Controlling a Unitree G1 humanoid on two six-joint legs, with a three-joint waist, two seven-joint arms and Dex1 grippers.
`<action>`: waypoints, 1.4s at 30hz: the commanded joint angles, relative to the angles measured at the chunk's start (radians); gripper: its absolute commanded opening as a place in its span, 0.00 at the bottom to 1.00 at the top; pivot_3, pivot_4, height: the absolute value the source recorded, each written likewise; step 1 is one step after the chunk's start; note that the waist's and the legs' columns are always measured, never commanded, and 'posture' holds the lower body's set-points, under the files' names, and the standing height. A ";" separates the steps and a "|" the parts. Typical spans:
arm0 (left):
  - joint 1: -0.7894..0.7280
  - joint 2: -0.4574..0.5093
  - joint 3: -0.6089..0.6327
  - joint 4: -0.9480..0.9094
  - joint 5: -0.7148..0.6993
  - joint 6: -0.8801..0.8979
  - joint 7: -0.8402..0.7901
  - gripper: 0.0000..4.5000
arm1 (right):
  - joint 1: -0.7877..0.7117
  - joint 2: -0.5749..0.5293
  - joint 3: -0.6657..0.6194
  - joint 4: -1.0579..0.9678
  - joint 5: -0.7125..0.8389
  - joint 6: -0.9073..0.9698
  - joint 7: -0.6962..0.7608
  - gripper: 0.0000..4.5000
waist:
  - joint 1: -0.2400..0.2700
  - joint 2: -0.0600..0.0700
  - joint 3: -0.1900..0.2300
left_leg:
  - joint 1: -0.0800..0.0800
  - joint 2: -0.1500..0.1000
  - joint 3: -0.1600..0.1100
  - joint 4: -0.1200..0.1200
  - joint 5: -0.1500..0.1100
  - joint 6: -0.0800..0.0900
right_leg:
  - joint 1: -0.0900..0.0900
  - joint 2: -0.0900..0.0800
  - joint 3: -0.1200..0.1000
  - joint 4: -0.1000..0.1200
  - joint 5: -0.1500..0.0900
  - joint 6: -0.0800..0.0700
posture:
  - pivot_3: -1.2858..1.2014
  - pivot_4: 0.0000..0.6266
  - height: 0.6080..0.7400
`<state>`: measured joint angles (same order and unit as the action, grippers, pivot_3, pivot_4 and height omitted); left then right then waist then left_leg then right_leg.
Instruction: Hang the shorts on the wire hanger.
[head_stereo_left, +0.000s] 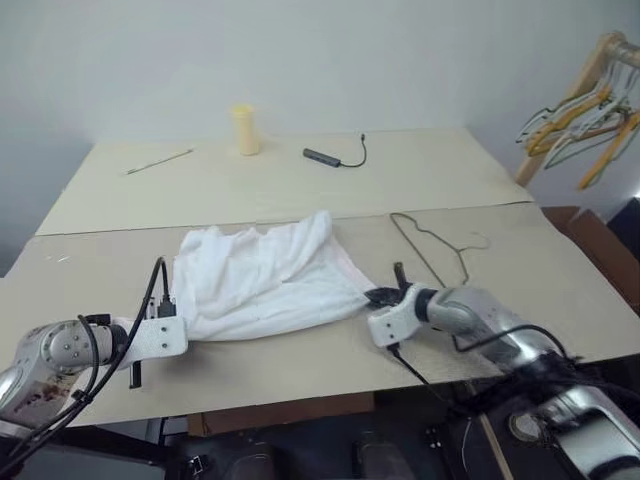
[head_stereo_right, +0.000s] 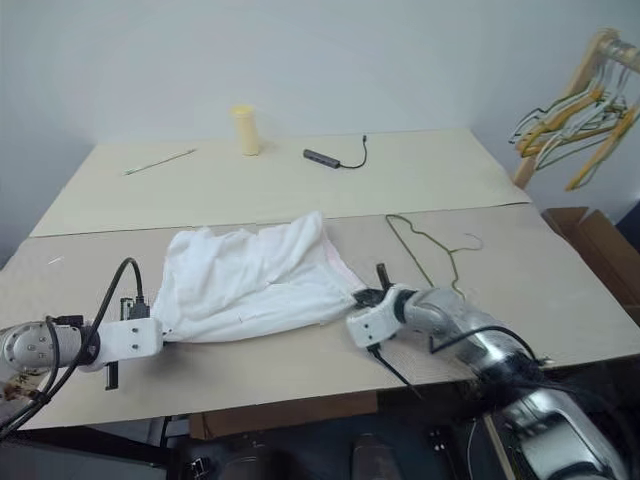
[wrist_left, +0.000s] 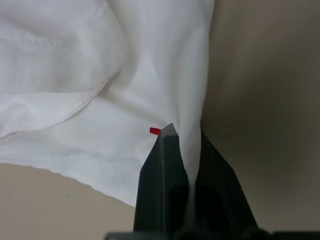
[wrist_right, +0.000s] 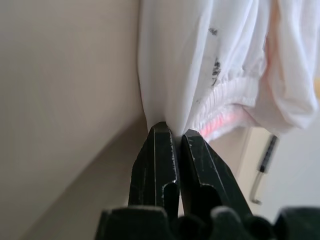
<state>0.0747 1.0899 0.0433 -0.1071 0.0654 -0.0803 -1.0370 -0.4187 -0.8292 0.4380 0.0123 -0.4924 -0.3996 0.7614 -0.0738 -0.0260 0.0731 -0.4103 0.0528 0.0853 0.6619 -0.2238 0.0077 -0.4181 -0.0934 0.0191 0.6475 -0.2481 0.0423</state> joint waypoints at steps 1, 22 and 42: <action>-0.027 0.042 0.077 0.034 -0.124 -0.102 -0.100 0.00 | 0.045 -0.156 -0.115 -0.193 0.333 0.013 0.232 0.00 | 0.005 0.000 0.000 | 0.000 0.000 0.000 0.000 0.000 0.000 | 0.000 0.000 0.000 0.000 0.000 0.000 | 0.49 0.07 1.00; -1.613 -0.416 -0.288 1.313 0.327 -0.078 0.828 0.00 | -1.150 0.411 -0.128 1.249 0.144 0.205 -0.649 0.00 | -0.050 -0.002 -0.004 | -0.007 -0.003 -0.004 0.001 0.013 0.000 | -0.003 -0.003 -0.003 0.002 0.013 0.002 | 0.49 0.00 1.00; -1.189 -0.491 -0.276 1.301 0.368 -0.466 1.173 0.00 | -0.752 0.348 -0.007 1.303 -0.113 -0.196 -1.030 0.00 | -0.077 -0.002 -0.005 | -0.006 -0.007 0.002 -0.002 0.013 -0.001 | -0.005 -0.008 -0.005 0.000 0.013 0.004 | 0.48 0.00 1.00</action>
<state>-1.1178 0.5753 -0.2579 1.2566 0.4670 -0.5223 0.1510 -1.1660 -0.4362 0.4227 1.3285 -0.5861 -0.5556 -0.2751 -0.1505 -0.0281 0.0679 -0.4167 0.0459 0.0872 0.6605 -0.2107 0.0066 -0.4239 -0.1016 0.0147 0.6472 -0.2350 0.0469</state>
